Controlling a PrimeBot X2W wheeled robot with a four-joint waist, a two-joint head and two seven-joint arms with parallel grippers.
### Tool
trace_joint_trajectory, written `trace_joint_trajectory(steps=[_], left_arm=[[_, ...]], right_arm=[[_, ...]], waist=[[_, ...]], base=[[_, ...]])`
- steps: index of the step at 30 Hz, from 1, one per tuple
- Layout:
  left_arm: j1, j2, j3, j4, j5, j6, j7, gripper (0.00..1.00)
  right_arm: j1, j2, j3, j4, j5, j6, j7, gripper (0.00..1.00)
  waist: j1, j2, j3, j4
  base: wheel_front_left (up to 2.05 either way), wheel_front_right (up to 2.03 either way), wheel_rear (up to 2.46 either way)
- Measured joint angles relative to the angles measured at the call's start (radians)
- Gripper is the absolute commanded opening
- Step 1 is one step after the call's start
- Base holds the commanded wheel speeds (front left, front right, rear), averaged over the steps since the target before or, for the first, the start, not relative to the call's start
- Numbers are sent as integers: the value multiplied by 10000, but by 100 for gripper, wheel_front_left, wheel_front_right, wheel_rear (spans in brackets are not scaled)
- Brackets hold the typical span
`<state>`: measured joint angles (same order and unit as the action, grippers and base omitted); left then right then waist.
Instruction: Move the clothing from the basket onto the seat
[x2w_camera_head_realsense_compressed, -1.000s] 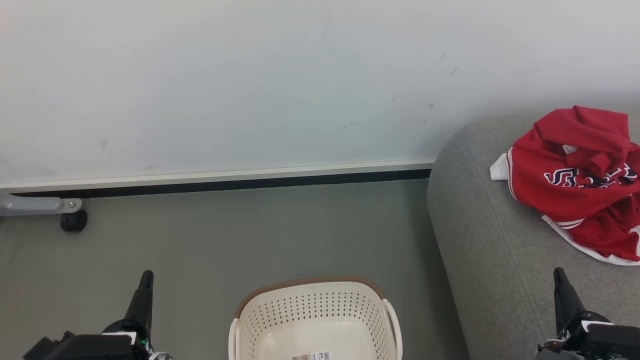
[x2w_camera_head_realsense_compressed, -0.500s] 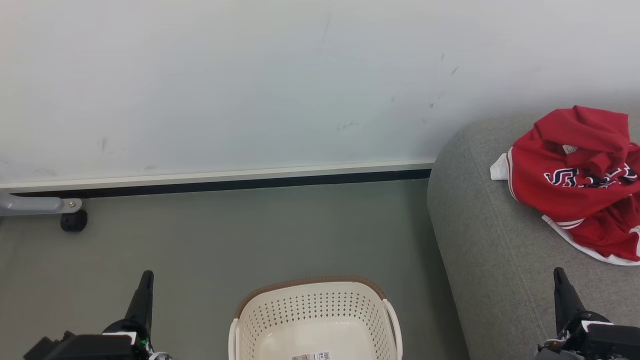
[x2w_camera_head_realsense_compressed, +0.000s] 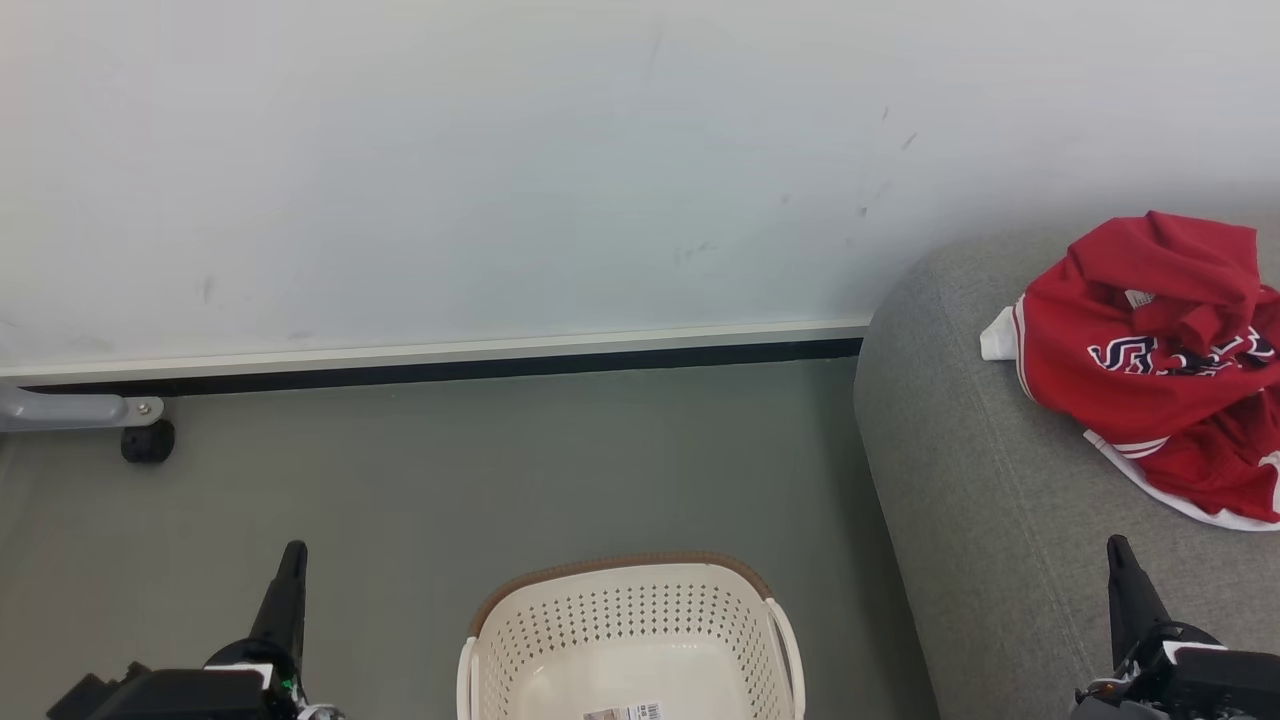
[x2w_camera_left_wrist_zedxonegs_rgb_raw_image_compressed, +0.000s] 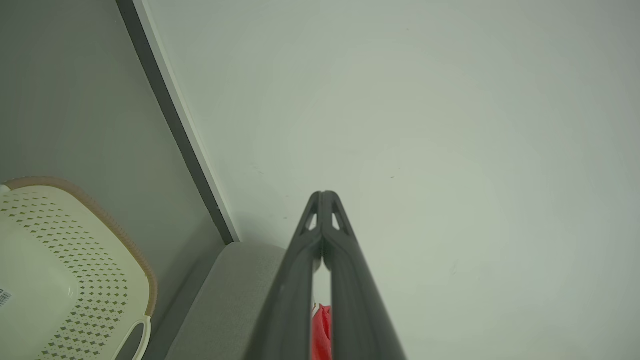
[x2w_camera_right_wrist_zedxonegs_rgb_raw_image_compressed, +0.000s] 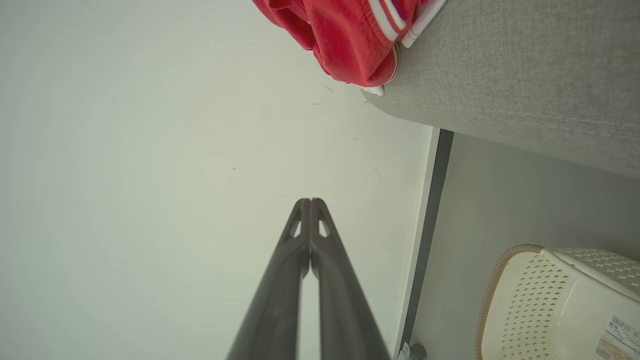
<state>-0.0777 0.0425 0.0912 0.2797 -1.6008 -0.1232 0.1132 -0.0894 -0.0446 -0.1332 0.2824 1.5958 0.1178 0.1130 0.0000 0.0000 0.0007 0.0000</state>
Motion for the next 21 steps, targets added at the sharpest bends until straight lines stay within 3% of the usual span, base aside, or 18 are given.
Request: trace_joint_trajectory(steps=[21], left_arm=[[0,0,0,2,0,0,0,0]], right_arm=[[0,0,2,0,2,12,0,0]], waist=[[0,0,0,0]], base=[[0,0,0]])
